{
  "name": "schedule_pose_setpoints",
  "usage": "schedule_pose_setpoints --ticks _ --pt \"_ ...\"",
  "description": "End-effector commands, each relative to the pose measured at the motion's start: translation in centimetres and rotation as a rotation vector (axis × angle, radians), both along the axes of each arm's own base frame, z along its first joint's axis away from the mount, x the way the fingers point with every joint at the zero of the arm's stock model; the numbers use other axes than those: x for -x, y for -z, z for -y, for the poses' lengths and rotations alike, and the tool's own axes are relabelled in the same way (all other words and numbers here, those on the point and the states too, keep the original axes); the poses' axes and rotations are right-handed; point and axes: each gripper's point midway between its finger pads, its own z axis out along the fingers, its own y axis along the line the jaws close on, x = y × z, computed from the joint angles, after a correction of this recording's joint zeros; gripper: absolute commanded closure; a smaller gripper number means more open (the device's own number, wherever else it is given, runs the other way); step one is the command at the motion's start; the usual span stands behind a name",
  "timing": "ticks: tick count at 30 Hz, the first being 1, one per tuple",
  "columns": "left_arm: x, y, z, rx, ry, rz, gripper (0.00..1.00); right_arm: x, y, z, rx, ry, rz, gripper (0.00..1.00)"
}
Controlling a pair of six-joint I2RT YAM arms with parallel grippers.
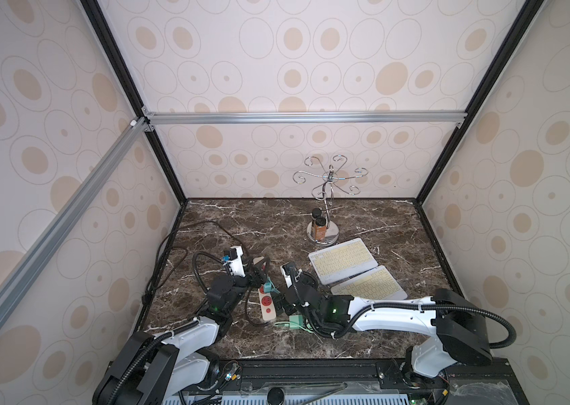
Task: Unplug the wireless keyboard
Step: Remove the plug from the socket.
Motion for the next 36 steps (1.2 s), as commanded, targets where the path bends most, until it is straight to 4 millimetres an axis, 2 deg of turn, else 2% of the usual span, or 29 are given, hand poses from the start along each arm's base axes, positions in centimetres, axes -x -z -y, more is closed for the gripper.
schedule_pose_setpoints --ticks 1,6,9,14,20,29,33,36 --pt "-1.2 -1.5 -0.3 0.053 -0.008 0.033 0.27 -0.8 -0.3 0.1 0.027 0.091 0.006 0.00" --pt "-2.3 0.0 -0.1 0.068 0.008 -0.020 0.30 -1.5 1.1 -0.6 0.176 0.133 -0.036 0.00" --pt "-2.8 0.5 0.3 0.098 0.026 -0.049 0.32 -0.8 2.3 -2.4 0.150 0.054 -0.070 0.00" --pt "-3.0 0.9 0.4 0.141 0.032 -0.071 0.34 -0.5 2.9 -3.8 0.072 0.022 -0.095 0.00" --pt "-3.7 2.1 0.7 0.179 0.032 -0.134 0.40 -0.6 4.1 -5.1 0.095 0.030 -0.135 0.16" --pt "-4.1 3.4 1.1 0.237 0.042 -0.184 0.49 -1.9 5.2 -5.6 0.126 0.093 -0.123 0.20" --pt "-4.6 4.7 1.5 0.232 0.050 -0.236 0.54 -2.3 5.2 -6.1 0.103 0.093 -0.123 0.31" --pt "-5.1 5.8 2.1 0.225 0.072 -0.300 0.57 -2.9 6.0 -6.2 0.080 0.100 -0.155 0.38"
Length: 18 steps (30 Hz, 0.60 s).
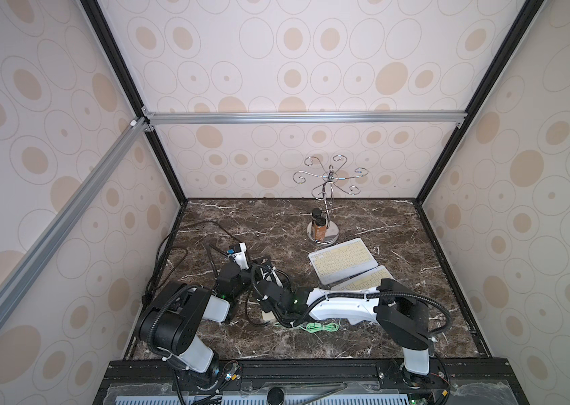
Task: Unplug the wireless keyboard
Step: Remove the plug from the socket.
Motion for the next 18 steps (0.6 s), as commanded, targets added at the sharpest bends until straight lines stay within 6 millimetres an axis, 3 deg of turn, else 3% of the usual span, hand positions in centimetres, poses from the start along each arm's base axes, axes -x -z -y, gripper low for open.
schedule_pose_setpoints --ticks 1,7,18 --pt "-1.0 -0.2 0.8 0.030 0.039 -0.023 0.59 -1.0 0.7 -0.5 -0.034 0.022 -0.027 0.40" --pt "-1.0 0.3 0.6 0.039 0.023 -0.033 0.64 -1.5 1.1 -1.3 -0.053 0.016 -0.035 0.45" --pt "-0.5 2.3 0.3 0.034 0.010 -0.072 0.72 -2.0 1.5 -0.6 -0.058 0.065 -0.018 0.74"
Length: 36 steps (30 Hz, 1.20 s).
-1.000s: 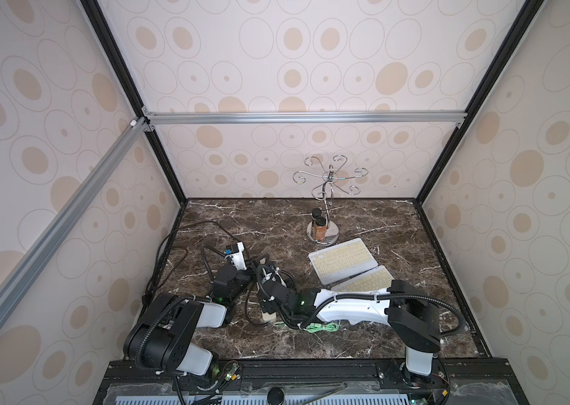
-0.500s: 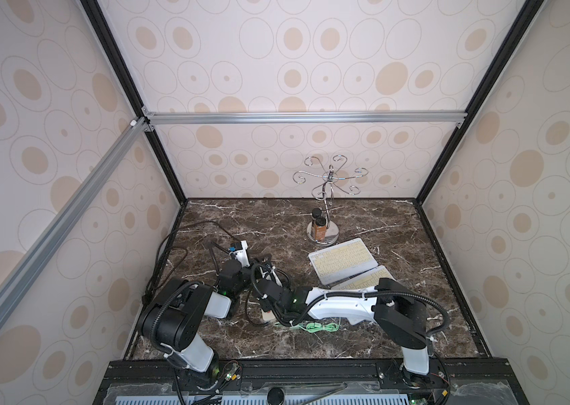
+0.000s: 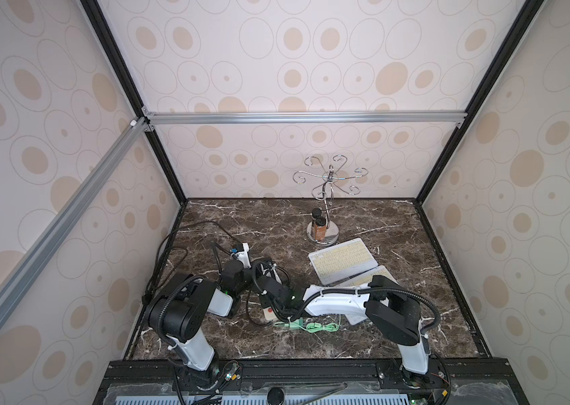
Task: Unplug the wireless keyboard
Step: Remove the plug from the socket.
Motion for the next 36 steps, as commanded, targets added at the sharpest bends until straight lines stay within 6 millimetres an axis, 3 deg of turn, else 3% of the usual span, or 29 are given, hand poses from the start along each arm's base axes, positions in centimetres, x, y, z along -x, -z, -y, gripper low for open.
schedule_pose_setpoints --ticks 1,9,21,24,27,31,36 --pt "0.1 0.2 -0.3 0.011 -0.009 0.009 0.72 -0.3 0.0 0.0 -0.007 0.029 0.019 0.76" --pt "0.8 1.5 -0.3 0.008 0.001 -0.007 0.74 -0.3 0.4 0.2 -0.017 0.041 0.013 0.86" --pt "0.4 4.0 -1.1 -0.068 -0.050 -0.138 0.79 -0.2 0.5 0.1 -0.033 0.046 0.012 0.90" --pt "0.6 4.1 -1.2 -0.085 -0.053 -0.171 0.77 -0.2 0.1 0.0 -0.027 0.041 0.010 0.90" --pt "1.2 4.1 -0.5 -0.099 -0.023 -0.179 0.68 -0.2 -0.2 0.5 -0.014 0.049 0.005 0.91" --pt "1.6 3.8 0.1 -0.147 0.000 -0.171 0.68 -0.2 -0.1 0.9 -0.032 0.067 0.018 0.91" --pt "3.0 3.7 0.2 -0.088 0.010 -0.175 0.71 -0.2 -0.1 1.1 -0.028 0.075 0.014 0.91"
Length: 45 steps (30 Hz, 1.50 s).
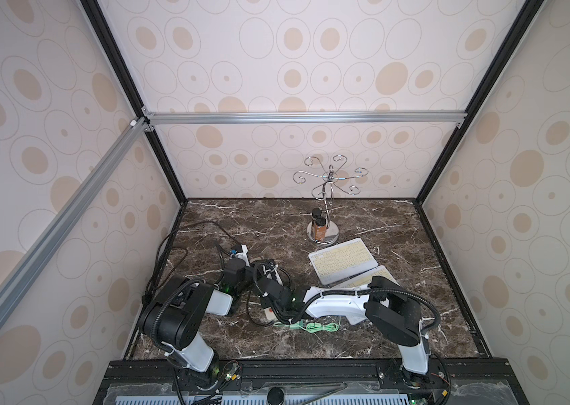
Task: Unplug the wireless keyboard
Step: Remove the plug from the socket.
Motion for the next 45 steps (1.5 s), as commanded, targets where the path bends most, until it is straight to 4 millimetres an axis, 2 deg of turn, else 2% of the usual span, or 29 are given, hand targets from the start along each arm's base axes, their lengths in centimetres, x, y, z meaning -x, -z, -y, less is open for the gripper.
schedule_pose_setpoints --ticks 1,7,13,17,21,24,31,38,42,45 --pt "2.7 2.4 1.0 0.008 0.063 -0.086 0.72 -0.1 -0.2 0.9 0.004 0.033 0.004 0.91" --pt "3.6 4.0 1.2 0.022 0.085 -0.114 0.83 -0.1 -0.5 0.8 -0.035 0.033 0.016 0.92" --pt "3.4 5.9 1.6 -0.027 0.118 -0.161 0.94 -0.1 -0.9 0.7 -0.048 0.032 0.019 0.92" --pt "3.9 6.8 0.5 -0.092 0.089 -0.169 0.94 0.0 -0.8 0.8 -0.043 0.030 0.009 0.92" --pt "3.9 7.1 1.4 -0.114 0.163 -0.172 0.97 -0.1 -0.7 0.7 -0.030 0.021 0.020 0.93" --pt "4.0 7.4 1.0 -0.129 0.145 -0.168 0.97 0.0 -1.1 0.7 -0.039 0.012 0.024 0.93" --pt "4.1 8.1 2.3 -0.075 0.210 -0.154 1.00 0.4 -1.1 0.2 -0.142 -0.008 -0.013 0.94" --pt "4.1 8.9 2.3 -0.071 0.204 -0.166 1.00 0.4 -1.3 0.5 0.012 0.036 0.022 1.00" --pt "4.0 9.2 1.7 -0.108 0.183 -0.171 1.00 0.7 -1.5 0.0 -0.145 -0.007 -0.039 1.00" --pt "4.0 9.6 1.5 -0.125 0.178 -0.184 1.00 0.3 -1.5 0.9 -0.202 0.004 -0.063 1.00"
